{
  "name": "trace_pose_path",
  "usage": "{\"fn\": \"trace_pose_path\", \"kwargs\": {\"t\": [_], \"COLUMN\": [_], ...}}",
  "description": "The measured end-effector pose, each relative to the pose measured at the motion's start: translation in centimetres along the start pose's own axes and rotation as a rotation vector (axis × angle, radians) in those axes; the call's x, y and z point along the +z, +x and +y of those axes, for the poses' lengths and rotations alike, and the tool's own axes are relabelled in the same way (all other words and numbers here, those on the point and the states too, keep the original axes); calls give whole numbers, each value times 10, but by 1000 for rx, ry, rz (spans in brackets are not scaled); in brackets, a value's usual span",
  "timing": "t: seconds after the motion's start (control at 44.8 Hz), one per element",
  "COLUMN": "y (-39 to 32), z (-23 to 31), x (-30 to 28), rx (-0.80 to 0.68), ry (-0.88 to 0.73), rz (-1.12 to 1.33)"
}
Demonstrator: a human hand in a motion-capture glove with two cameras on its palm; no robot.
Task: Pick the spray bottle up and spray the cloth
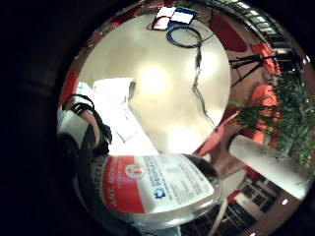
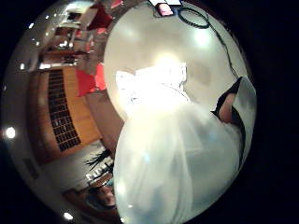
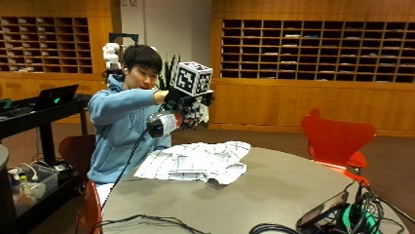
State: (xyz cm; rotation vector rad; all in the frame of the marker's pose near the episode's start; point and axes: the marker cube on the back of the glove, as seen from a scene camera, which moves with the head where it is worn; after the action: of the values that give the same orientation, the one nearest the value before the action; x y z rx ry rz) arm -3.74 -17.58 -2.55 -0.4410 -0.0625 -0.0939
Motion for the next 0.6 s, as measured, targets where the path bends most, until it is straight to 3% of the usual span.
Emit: {"fn": "trace_pose_path", "kwargs": {"t": [0.357, 0.602], "y": [-23, -23], "z": [-19, -28], "x": [50, 67], "rx": [58, 60], "ry": [-181, -219], "rz": [212, 221]}}
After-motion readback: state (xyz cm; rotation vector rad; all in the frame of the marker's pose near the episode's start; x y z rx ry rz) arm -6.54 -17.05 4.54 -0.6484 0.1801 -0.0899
